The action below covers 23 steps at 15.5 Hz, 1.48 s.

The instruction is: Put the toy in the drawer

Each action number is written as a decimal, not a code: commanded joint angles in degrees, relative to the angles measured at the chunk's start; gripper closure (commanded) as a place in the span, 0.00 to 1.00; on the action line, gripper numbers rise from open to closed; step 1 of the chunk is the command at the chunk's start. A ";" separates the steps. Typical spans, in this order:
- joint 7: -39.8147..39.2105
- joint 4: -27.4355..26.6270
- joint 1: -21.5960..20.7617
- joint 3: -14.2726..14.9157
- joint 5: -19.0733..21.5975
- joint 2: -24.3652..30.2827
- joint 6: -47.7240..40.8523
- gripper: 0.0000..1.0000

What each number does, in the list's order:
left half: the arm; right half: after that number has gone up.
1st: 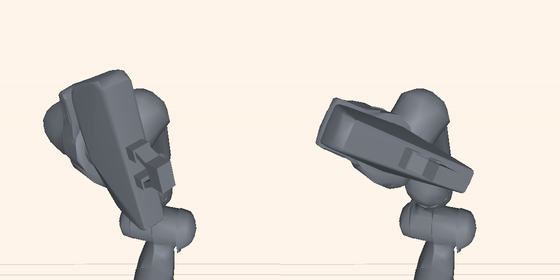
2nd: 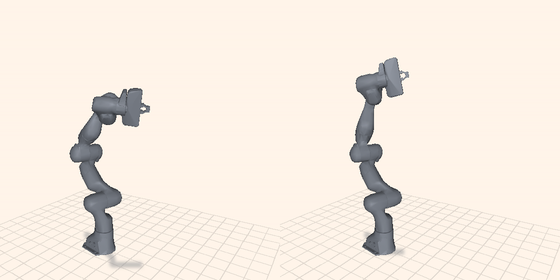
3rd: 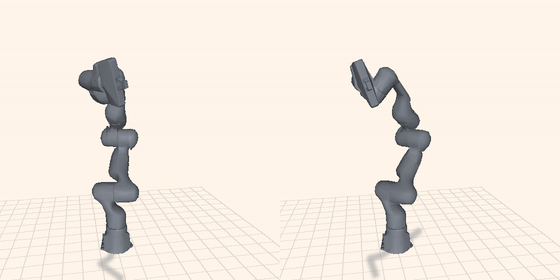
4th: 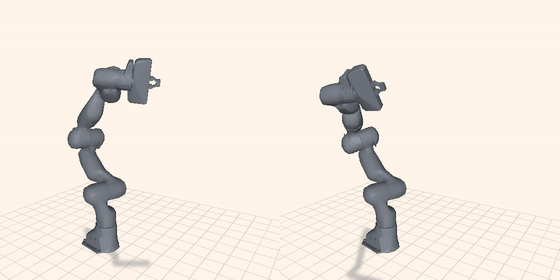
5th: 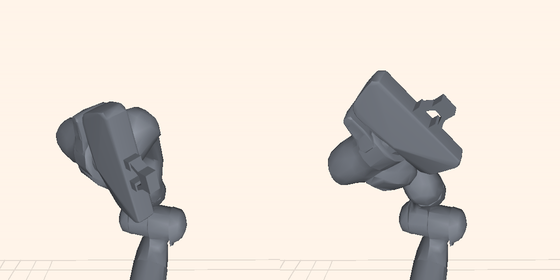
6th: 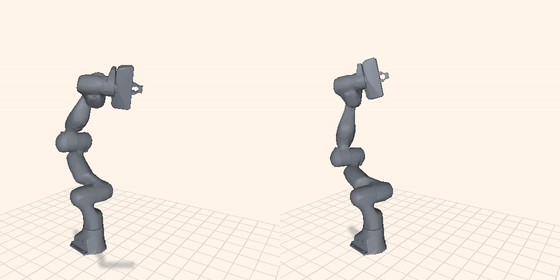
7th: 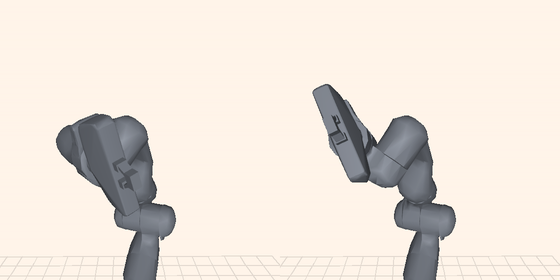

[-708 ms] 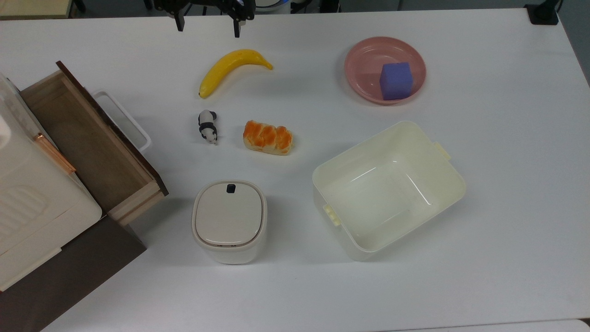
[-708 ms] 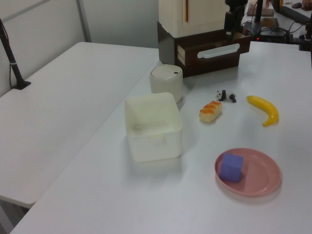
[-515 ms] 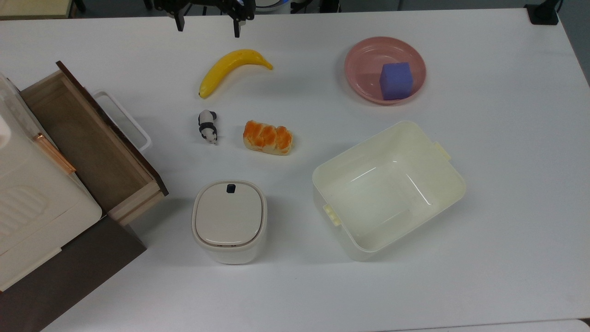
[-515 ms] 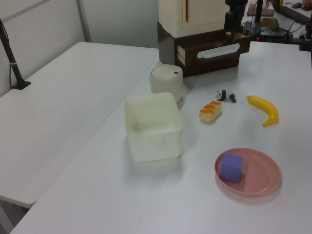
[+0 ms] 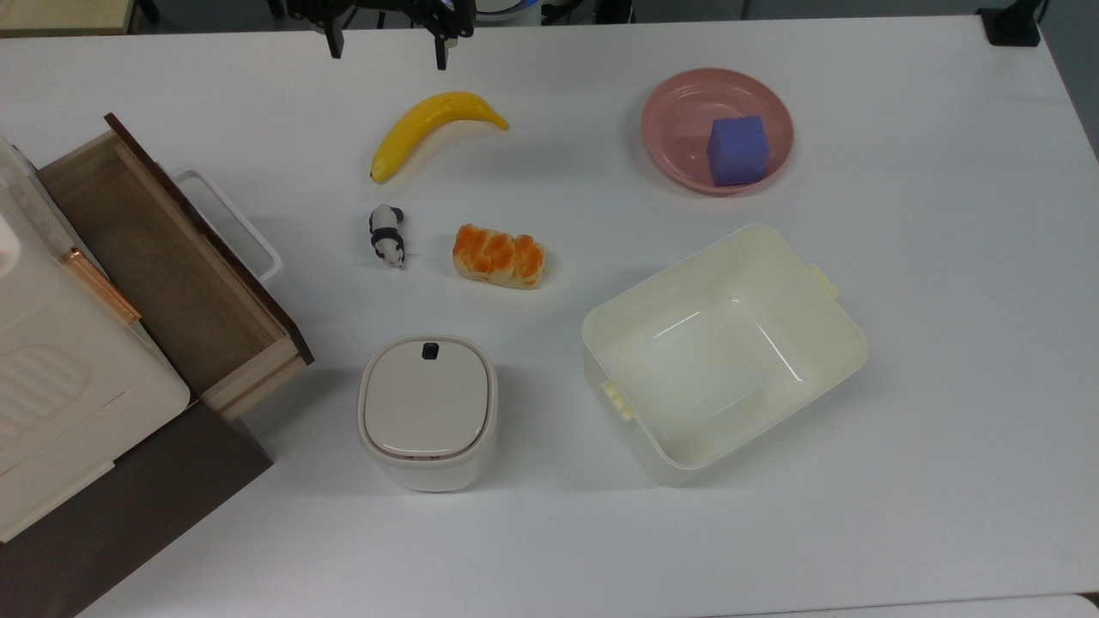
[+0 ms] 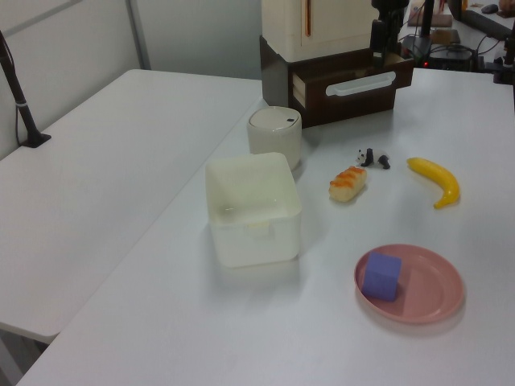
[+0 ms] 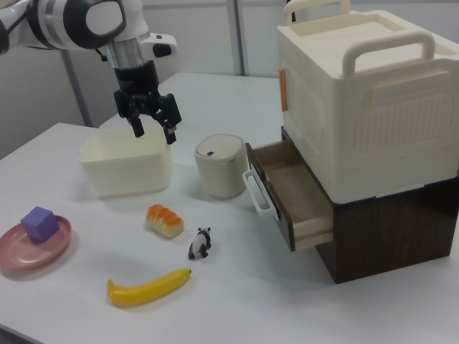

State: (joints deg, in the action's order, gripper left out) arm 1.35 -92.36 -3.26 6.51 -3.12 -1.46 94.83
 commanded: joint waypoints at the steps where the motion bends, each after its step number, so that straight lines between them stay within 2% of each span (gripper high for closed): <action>1: -0.03 0.34 -0.34 0.43 1.19 0.67 -1.40 0.00; 10: 0.14 -0.45 -1.31 -0.45 1.46 -0.12 -1.05 0.00; 14: -1.34 -3.43 -1.22 -1.06 1.46 -0.03 0.79 0.00; 19: -12.14 -6.95 0.18 -0.89 0.76 0.23 2.63 0.00; 23: -22.42 -14.32 3.95 -0.89 0.31 0.32 10.27 0.00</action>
State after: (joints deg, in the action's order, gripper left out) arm -13.35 -99.74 -1.72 5.41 -3.05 -2.48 98.53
